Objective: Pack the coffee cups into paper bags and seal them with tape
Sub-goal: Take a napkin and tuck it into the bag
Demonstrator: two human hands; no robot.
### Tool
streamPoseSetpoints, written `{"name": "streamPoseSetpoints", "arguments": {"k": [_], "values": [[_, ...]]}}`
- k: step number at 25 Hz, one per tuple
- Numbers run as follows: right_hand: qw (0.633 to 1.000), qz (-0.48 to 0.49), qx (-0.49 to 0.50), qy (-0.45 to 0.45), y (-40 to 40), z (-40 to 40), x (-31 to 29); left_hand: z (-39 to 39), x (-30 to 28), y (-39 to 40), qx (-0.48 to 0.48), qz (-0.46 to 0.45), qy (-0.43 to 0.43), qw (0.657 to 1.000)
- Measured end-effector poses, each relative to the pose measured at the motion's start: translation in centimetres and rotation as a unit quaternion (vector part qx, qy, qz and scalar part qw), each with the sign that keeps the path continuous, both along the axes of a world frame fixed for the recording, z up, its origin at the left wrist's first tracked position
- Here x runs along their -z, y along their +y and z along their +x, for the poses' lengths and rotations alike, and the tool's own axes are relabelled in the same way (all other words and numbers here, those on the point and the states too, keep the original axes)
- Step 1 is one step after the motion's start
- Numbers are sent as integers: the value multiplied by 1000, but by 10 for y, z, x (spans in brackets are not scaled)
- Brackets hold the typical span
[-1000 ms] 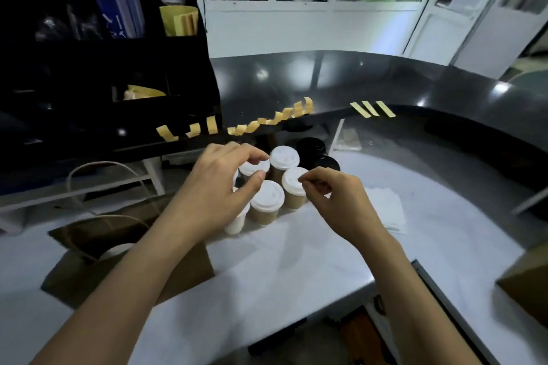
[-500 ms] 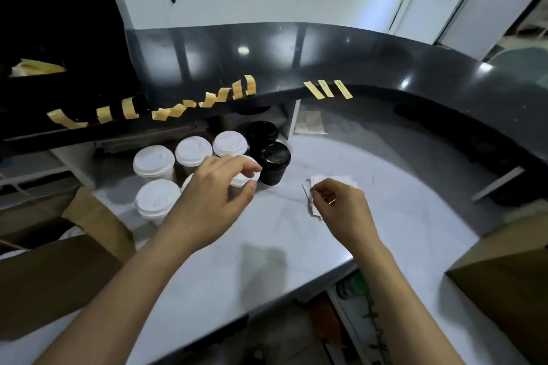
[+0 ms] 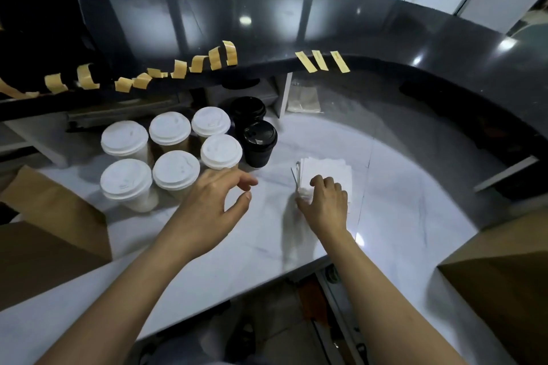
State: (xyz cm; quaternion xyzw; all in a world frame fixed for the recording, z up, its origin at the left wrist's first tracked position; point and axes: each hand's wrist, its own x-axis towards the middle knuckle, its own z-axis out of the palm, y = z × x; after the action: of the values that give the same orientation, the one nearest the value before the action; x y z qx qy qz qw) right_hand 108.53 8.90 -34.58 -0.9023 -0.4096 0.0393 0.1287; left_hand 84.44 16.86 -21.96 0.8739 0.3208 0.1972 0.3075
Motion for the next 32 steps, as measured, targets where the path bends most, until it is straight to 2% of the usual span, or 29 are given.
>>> {"name": "streamPoseSetpoints", "arguments": {"k": [4,12,16,19,22,25,28,32], "values": [[998,-48,-32,-31,3,9,9,5,6,2,-6,-13,5,1000],[999,-4,-35,-41,10,20,16,14,8,9,-23,-32,-5,999],[1000,18,-9,10,11,28,12,15,6,11,-28,-34,-7,999],[995,34,8,90,9,29,4,14,4,12,-30,-34,-10,999],[977,67,44,199,8,28,-2,13,2,12,-38,-38,-14,998],[957,110,61,260,7,30,-9,13,2,11,-37,-40,-13,998],[958,134,65,246,5,34,-12,13,3,9,-34,-40,-9,999],[964,182,99,166,3,44,-20,13,1,8,-38,-40,-14,998]]}}
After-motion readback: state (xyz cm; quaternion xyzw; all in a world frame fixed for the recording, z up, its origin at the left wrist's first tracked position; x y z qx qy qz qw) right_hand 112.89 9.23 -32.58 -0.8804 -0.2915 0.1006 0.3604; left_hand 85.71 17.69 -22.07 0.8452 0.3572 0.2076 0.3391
